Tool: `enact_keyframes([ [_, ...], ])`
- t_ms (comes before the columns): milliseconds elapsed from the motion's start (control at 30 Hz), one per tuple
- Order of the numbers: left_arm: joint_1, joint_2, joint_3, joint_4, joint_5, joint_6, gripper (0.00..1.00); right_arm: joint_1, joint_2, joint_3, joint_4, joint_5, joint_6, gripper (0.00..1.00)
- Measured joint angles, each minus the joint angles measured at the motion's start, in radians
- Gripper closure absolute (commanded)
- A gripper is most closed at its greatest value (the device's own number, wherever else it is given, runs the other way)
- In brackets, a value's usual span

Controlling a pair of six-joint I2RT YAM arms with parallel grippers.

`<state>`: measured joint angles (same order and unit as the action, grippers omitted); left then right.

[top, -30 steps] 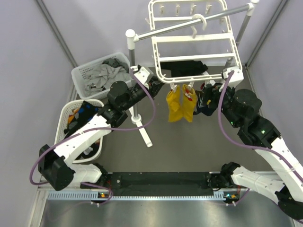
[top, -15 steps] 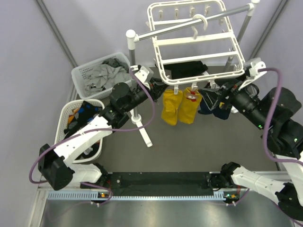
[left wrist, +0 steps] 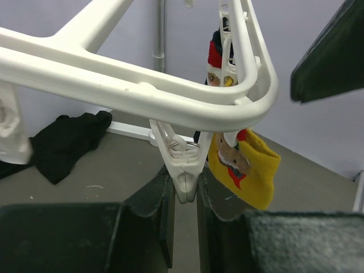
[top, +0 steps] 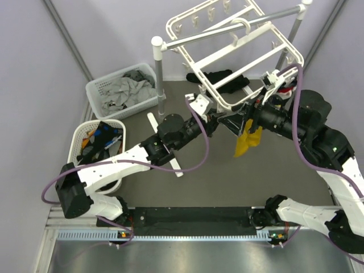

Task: Clip the socks to the hanger
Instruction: Open the clamp at the hanger.

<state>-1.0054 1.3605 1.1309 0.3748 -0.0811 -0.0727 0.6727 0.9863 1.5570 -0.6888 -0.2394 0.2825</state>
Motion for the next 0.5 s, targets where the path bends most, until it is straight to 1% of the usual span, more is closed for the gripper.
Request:
enact_keyframes([
  [133,-0.039,0.034,0.021,0.011,-0.071,0.024,1.00,0.000,-0.014,-0.054,0.007,0.030,0.034,0.32],
  [267,-0.062,0.047,0.026,0.031,-0.134,0.035,1.00,0.000,-0.043,-0.125,0.014,0.104,0.067,0.37],
  [400,-0.081,0.059,0.034,0.053,-0.183,0.042,1.00,0.000,-0.061,-0.162,0.020,0.169,0.087,0.43],
  [500,-0.101,0.071,0.034,0.084,-0.211,0.047,1.00,0.000,-0.095,-0.213,0.061,0.238,0.098,0.48],
])
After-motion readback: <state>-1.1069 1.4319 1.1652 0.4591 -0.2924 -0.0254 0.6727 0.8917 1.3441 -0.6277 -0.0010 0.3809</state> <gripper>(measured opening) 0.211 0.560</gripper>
